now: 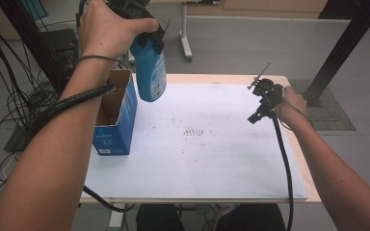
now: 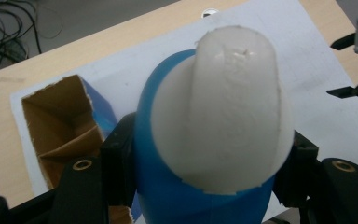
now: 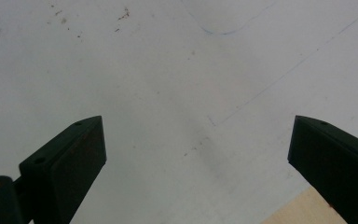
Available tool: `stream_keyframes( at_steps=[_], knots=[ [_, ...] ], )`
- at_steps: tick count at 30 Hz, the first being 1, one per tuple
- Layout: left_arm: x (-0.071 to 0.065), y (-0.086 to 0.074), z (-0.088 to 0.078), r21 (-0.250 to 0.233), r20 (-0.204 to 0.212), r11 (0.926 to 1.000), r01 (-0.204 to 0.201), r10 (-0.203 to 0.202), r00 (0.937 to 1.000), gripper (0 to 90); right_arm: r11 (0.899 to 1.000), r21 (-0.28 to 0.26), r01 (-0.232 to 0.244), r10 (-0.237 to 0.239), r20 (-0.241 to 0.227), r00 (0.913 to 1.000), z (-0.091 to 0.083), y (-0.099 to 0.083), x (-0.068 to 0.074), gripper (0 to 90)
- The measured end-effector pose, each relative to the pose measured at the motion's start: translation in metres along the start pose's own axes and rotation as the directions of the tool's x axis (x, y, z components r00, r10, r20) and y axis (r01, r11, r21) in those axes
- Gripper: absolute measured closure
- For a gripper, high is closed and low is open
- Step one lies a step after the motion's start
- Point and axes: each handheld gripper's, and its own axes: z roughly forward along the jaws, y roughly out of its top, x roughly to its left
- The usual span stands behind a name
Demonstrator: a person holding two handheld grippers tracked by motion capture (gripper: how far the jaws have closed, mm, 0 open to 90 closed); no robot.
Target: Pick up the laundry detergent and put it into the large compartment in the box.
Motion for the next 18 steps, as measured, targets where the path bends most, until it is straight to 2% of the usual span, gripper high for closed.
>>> stream_keyframes(
  at_steps=[1, 2, 6, 9, 10, 11, 13, 14, 15, 16, 18],
  knots=[
    [0.000, 0.000, 0.000, 0.000, 0.000, 1.0000, 0.000, 0.000, 1.0000, 37.7, 1.000, 0.000, 0.000, 0.000, 0.000, 1.0000, 0.000, 0.000, 0.000, 3.9],
    [0.009, -0.001, 0.000, -0.005, -0.016, 0.9997, 0.022, -0.022, 0.9996, 37.7, 1.000, 0.000, 0.002, -0.002, 0.002, 1.0000, 0.000, 0.000, 0.000, 3.8],
    [0.019, -0.002, 0.000, -0.003, -0.043, 0.9989, 0.047, -0.047, 0.9980, 37.7, 1.000, 0.001, 0.005, -0.005, 0.004, 1.0000, 0.000, 0.000, 0.000, 3.8],
    [0.034, -0.004, 0.001, -0.013, -0.058, 0.9953, 0.096, -0.097, 0.9936, 37.7, 1.000, 0.000, 0.007, -0.007, 0.004, 1.0000, 0.000, 0.000, 0.000, 3.8],
    [0.039, -0.004, 0.002, -0.016, -0.059, 0.9922, 0.123, -0.124, 0.9905, 37.7, 1.000, -0.004, 0.003, -0.003, 0.004, 1.0000, 0.000, 0.000, 0.000, 3.8],
    [0.039, -0.004, 0.002, -0.016, -0.059, 0.9922, 0.123, -0.124, 0.9905, 37.7, 1.000, -0.004, 0.003, -0.003, 0.004, 1.0000, 0.000, 0.000, 0.000, 3.8],
    [0.051, -0.006, 0.005, -0.015, -0.068, 0.9869, 0.161, -0.162, 0.9845, 37.7, 1.000, -0.002, 0.002, -0.002, 0.002, 1.0000, -0.001, -0.001, -0.001, 3.8],
    [0.051, -0.006, 0.005, -0.015, -0.068, 0.9869, 0.161, -0.162, 0.9845, 37.7, 1.000, -0.002, 0.002, -0.002, 0.002, 1.0000, -0.001, -0.001, -0.001, 3.8],
    [0.059, -0.008, 0.007, -0.014, -0.083, 0.9830, 0.183, -0.184, 0.9794, 37.7, 1.000, -0.005, 0.001, -0.001, 0.005, 1.0000, -0.002, -0.002, -0.001, 3.8],
    [0.059, -0.008, 0.007, -0.014, -0.083, 0.9830, 0.183, -0.184, 0.9794, 37.7, 1.000, -0.005, 0.001, -0.001, 0.005, 1.0000, -0.002, -0.002, -0.001, 3.8],
    [0.067, -0.009, 0.009, -0.012, -0.116, 0.9781, 0.208, -0.208, 0.9713, 37.7, 1.000, -0.006, -0.001, 0.001, 0.004, 1.0000, -0.002, -0.003, -0.002, 3.8]
  ],
)
